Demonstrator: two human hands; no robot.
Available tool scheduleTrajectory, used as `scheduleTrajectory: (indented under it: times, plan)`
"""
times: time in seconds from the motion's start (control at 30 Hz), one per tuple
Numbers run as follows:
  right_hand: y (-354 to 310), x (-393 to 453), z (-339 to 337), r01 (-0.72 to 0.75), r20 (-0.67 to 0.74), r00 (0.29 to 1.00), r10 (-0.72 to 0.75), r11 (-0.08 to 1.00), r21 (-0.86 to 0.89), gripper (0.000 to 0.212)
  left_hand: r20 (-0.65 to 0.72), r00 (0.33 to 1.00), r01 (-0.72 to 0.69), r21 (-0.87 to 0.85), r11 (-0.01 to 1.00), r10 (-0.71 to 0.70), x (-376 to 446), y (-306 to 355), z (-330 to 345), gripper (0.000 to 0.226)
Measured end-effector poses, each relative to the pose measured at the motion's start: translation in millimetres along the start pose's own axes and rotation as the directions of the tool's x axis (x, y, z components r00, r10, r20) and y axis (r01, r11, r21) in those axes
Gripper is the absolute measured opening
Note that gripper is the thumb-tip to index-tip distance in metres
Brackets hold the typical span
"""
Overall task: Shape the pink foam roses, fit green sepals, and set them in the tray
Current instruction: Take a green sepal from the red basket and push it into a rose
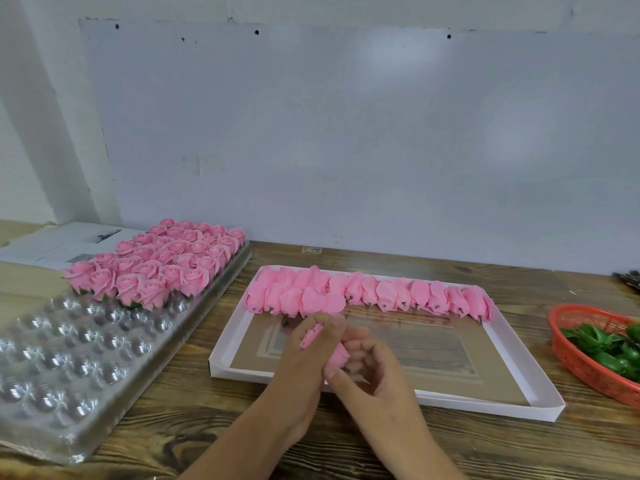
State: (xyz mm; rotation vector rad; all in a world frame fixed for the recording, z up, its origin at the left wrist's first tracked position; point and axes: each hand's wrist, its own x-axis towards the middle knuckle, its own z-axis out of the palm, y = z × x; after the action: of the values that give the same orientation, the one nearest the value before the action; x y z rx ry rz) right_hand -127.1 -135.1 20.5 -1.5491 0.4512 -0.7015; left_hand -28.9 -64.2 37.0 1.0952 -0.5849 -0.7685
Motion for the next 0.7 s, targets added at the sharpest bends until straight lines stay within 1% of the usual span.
scheduleTrajectory:
  times: [0.07,0.13,0.2,0.27,0.37,0.43,0.47,0.5,0.53,0.57,0.63,0.7]
  plan:
    - [0.2,-0.7,2.2,0.027,-0.026,0.999,-0.026,0.998,0.056,0.028,0.0,1.0,-0.012,0.014,1.0,0.012,-0.1,-3.3,1.3,0.051]
    - [-1.5,0.5,4.1,0.036,-0.038,0.999,-0.033,0.994,0.107,0.022,0.005,1.0,-0.031,0.068,0.997,0.031,-0.5,-3.0,2.6,0.045]
    - [-3.9,1.6,4.3,-0.021,-0.014,1.0,0.024,0.975,0.219,0.02,0.018,0.999,-0.043,0.094,0.995,0.042,-1.6,-0.6,3.3,0.04]
    - [-7.5,1.8,3.1,-0.156,0.081,0.987,0.136,0.916,0.37,0.027,0.032,0.998,-0.058,0.084,0.995,0.056,-2.3,1.5,2.4,0.035]
    - [-13.9,-0.1,1.9,-0.369,0.297,0.923,0.244,0.782,0.502,0.02,0.069,0.993,-0.103,0.059,0.993,0.098,-3.2,3.8,-0.5,0.036]
    - [-15.1,-0.5,-2.4,-0.501,0.415,0.859,0.3,0.665,0.554,0.018,0.098,0.989,-0.116,0.038,0.993,0.112,-3.9,4.6,-0.7,0.028]
    - [-16.0,-0.6,-4.3,-0.549,0.461,0.83,0.314,0.612,0.57,0.02,0.108,0.988,-0.114,0.03,0.993,0.111,-4.2,4.6,-0.1,0.026]
    - [-16.2,-0.8,-6.0,-0.583,0.493,0.807,0.324,0.571,0.579,0.025,0.115,0.988,-0.112,0.03,0.993,0.108,-4.4,4.5,0.5,0.025]
    - [-16.8,-0.8,-6.9,-0.598,0.508,0.796,0.328,0.556,0.578,0.028,0.113,0.988,-0.111,0.039,0.993,0.106,-4.8,4.5,1.1,0.025]
    - [-16.6,-0.5,-7.0,-0.588,0.498,0.803,0.328,0.575,0.569,0.028,0.105,0.988,-0.115,0.048,0.992,0.11,-4.7,4.2,1.3,0.026]
    - [-15.4,1.3,-4.4,-0.511,0.419,0.852,0.314,0.671,0.538,0.032,0.074,0.989,-0.133,0.052,0.99,0.129,-3.8,3.9,1.3,0.028]
    - [-12.5,2.1,-1.1,-0.448,0.35,0.888,0.296,0.729,0.518,0.04,0.045,0.988,-0.147,0.049,0.988,0.145,-2.4,3.7,1.3,0.03]
